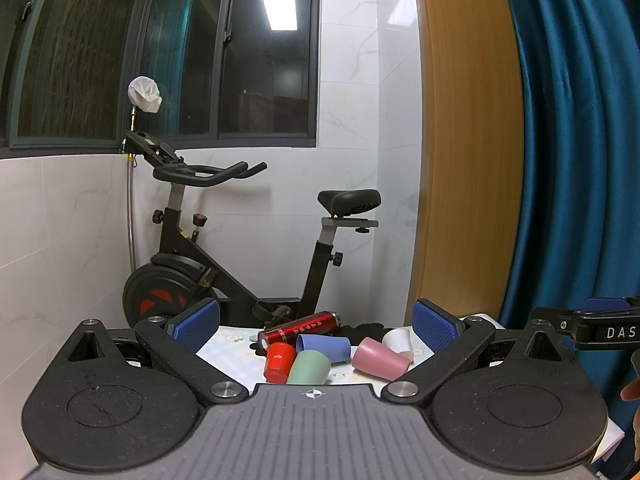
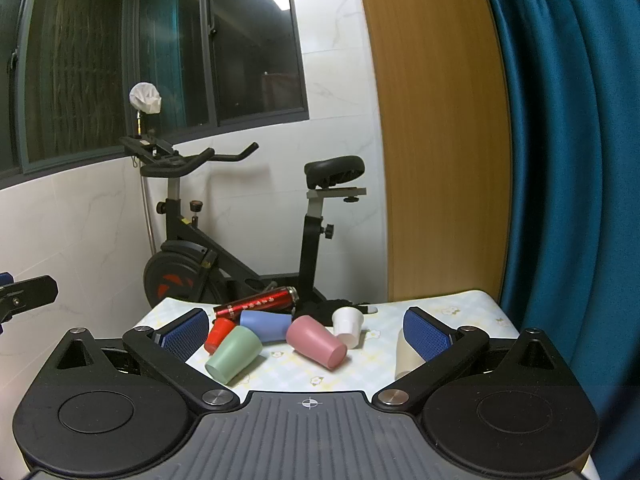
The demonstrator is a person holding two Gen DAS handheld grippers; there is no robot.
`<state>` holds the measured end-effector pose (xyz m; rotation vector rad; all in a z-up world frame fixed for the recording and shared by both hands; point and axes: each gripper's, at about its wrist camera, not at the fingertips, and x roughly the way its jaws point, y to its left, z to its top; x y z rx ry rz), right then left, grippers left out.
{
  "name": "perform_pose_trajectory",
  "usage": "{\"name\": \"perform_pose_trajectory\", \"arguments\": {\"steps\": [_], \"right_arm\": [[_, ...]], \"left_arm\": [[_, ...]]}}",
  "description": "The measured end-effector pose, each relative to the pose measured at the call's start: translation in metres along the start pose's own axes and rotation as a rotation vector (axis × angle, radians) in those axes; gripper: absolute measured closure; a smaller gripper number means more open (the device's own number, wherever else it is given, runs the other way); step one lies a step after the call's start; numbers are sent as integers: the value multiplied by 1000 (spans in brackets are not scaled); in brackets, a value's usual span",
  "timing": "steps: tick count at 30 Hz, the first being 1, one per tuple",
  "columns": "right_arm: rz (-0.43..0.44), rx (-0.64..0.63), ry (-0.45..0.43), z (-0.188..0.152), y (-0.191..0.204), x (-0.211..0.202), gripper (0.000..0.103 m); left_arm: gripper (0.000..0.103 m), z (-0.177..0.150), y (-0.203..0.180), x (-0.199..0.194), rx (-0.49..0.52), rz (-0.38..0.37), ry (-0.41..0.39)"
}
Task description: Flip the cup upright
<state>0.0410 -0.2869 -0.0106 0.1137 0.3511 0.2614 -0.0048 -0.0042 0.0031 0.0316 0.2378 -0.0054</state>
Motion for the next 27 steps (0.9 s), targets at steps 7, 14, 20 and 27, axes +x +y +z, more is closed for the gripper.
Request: {"name": "perform_pose_trajectory", "arguments": {"steps": [7,14,20,27], "right_arm": [[1,1,1,0,0,0,0],[1,1,1,0,0,0,0],[1,1,1,0,-1,1,0],[1,2,3,0,-1,1,0]], "left_arm": [[0,0,-1,0,0,0,-2],[0,2,0,0,-2,-7,-15],[0,0,0,1,-4,-13,-20],[0,-3,-1,1,10,-10,-54]]}}
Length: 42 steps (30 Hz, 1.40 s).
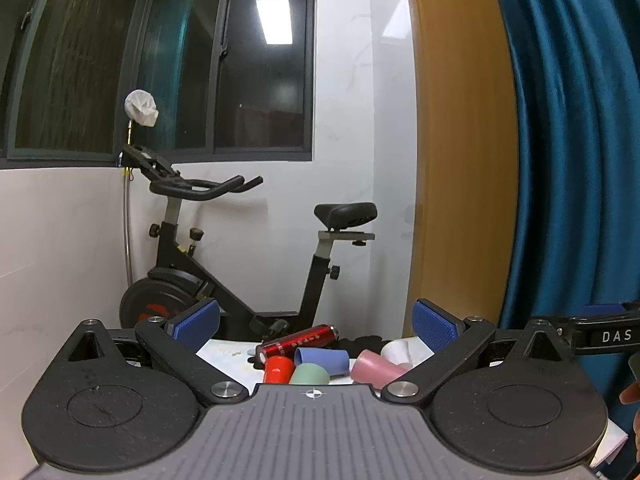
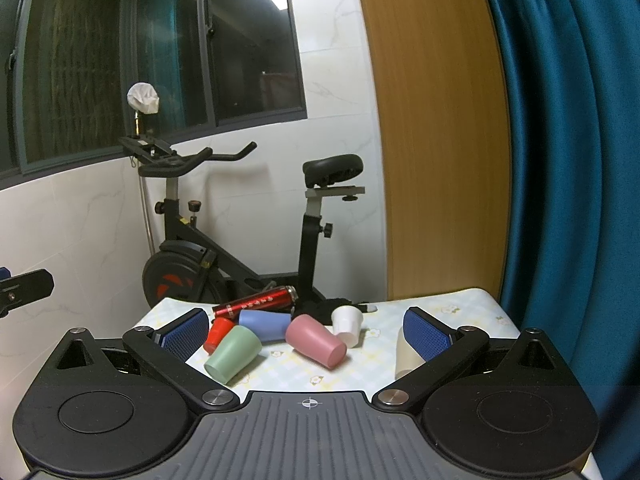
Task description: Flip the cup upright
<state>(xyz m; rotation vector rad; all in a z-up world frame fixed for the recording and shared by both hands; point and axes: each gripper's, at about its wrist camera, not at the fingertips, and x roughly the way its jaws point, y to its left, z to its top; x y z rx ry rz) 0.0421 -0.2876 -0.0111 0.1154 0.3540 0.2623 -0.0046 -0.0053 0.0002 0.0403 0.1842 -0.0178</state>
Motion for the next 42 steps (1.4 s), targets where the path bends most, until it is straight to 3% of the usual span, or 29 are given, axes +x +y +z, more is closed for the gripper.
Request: {"name": "perform_pose_trajectory", "arguments": {"steps": [9,12,14,17,20,24,31,37,42], "right_arm": [[-2,2,8,-3,-1,3,0],[4,11,25,-4,-1,11,0],[7,16,32,-6,-1,15,0],[27,23,33,-11,-1,24,0],[23,33,29,-16,-1,34,0],[24,72,68,-22,-7,56,0],[2,85,146,-33,-10,101,0],[-11,45,197,-36,-9,133,0],[-31,23,207,-35,-17,151,0]], "left_arm": [[0,-7,5,7,-26,19,2],[0,-13,8,14,11,23,11],[0,-20,14,21,22,32,51],[0,-33,34,35,-43,36,129],[0,-47,54,52,-65,115,214],[0,-62,76,70,-47,185,271],[1,-80,107,111,-145,211,387],[2,-92,109,140,-200,207,438],[2,-87,99,160,-200,206,424]]}}
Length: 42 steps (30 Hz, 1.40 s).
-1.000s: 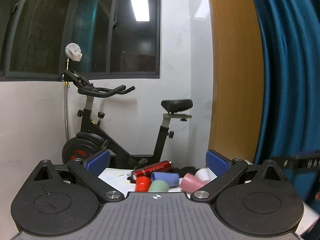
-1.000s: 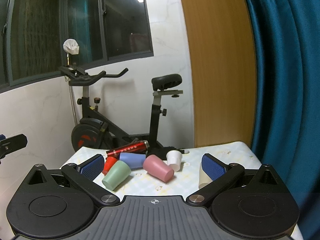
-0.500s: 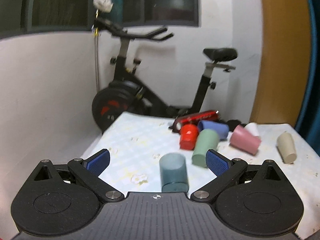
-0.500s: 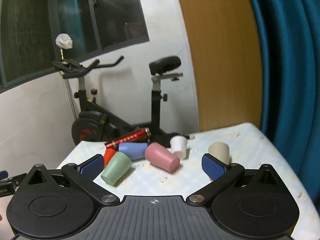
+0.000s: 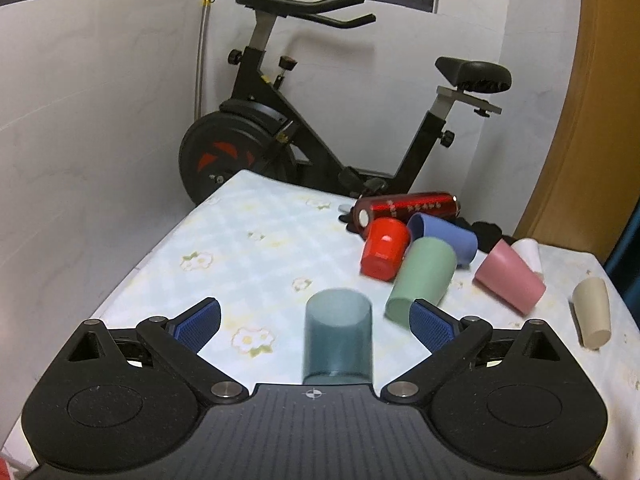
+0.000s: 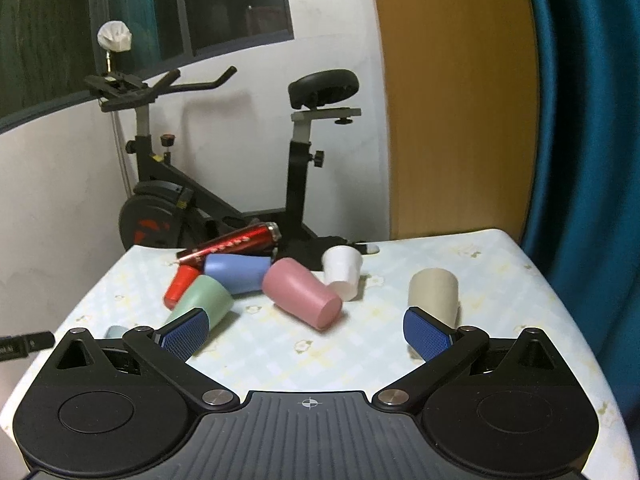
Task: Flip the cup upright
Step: 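Move the right gripper down to the beige cup lying on its side, then close the right gripper around the beige cup's body and lift it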
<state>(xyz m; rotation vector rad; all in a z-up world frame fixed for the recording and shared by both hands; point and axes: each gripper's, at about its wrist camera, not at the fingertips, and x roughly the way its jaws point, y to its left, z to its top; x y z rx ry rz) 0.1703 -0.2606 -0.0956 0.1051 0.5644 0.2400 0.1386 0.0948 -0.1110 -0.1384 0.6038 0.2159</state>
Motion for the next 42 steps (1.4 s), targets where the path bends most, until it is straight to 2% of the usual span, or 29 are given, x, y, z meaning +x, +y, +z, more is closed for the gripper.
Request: {"name": "perform_pose_trajectory", "arguments": {"steps": [5,9,15,20,24,27,29,31,32,33,39,42], "right_arm": [[-58,-42,-23,3,-19,17,0],[-109,-43,-52,4,-49,40,0],[-106,36,86,5,-107,121,0],[-111,55,225,-10,-128,190,5],[-141,80,288,-18,-136,226,11],[-144,107,304,-21,-140,237,14],[-146,103,322,-23,-142,243,24],[-139,87,348,-23,-146,246,28],[-134,80,346,-23,-146,243,36],[-116,79,343,-22,-147,242,39],[-108,86,334,-16,-142,221,41],[-70,101,335,-11,-131,199,41]], "left_arm": [[2,4,-14,9,3,8,-10],[2,7,-22,17,-16,-3,0],[2,7,-39,25,-5,-6,15],[2,7,-52,32,7,-18,36],[2,7,-59,38,30,-15,46],[2,8,-59,43,20,-11,59],[2,9,-58,46,11,-7,68],[2,8,-56,46,-1,-9,71],[2,9,-56,46,-7,-10,74],[2,9,-55,46,-13,-13,76],[2,8,-47,39,-37,-25,73],[2,7,-42,36,-53,-33,78]]}}
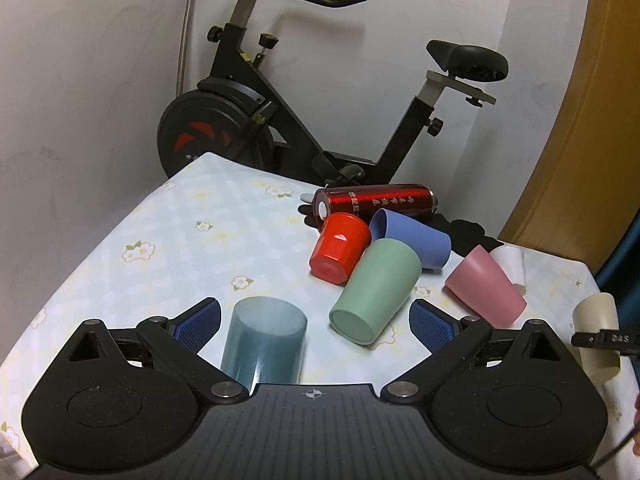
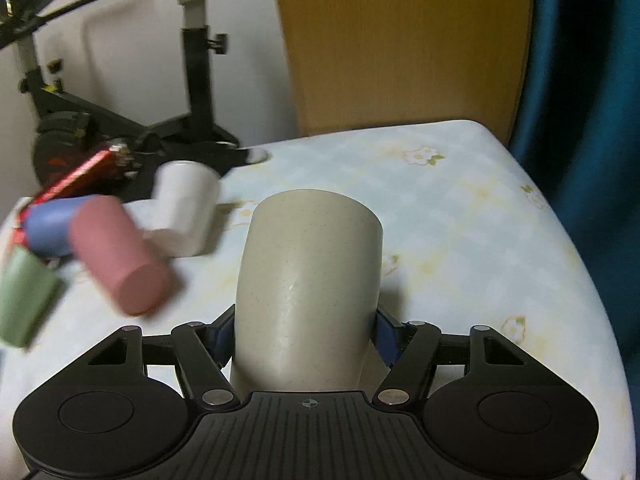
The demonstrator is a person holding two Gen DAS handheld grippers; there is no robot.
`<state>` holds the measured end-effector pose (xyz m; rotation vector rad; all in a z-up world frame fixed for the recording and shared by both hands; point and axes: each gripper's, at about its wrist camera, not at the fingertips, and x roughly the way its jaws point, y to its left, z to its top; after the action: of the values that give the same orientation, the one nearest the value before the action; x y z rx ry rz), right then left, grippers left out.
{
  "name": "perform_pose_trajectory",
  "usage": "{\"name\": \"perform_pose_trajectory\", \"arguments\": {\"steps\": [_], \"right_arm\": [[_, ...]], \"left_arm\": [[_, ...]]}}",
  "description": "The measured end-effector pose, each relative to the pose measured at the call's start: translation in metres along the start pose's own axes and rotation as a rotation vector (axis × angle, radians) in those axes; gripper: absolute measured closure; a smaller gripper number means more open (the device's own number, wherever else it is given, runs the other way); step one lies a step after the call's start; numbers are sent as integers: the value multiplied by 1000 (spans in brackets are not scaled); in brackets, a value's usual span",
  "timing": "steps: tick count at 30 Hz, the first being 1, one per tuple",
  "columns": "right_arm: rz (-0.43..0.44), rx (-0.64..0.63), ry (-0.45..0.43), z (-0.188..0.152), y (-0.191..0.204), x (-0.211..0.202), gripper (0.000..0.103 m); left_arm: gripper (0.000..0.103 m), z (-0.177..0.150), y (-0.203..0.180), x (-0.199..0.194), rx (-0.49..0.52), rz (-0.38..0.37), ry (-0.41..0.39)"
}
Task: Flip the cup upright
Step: 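Close the right gripper around the beige cup's body and lift it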
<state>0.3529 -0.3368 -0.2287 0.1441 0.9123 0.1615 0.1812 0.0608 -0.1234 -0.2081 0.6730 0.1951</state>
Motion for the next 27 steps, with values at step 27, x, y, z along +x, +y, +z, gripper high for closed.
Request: {"name": "perform_pose_trajectory", "arguments": {"steps": [27], "right_arm": [[316,-135,327,-84,213,-2,40]], "left_arm": [[2,-16,41,-15,-26,50,22]]}}
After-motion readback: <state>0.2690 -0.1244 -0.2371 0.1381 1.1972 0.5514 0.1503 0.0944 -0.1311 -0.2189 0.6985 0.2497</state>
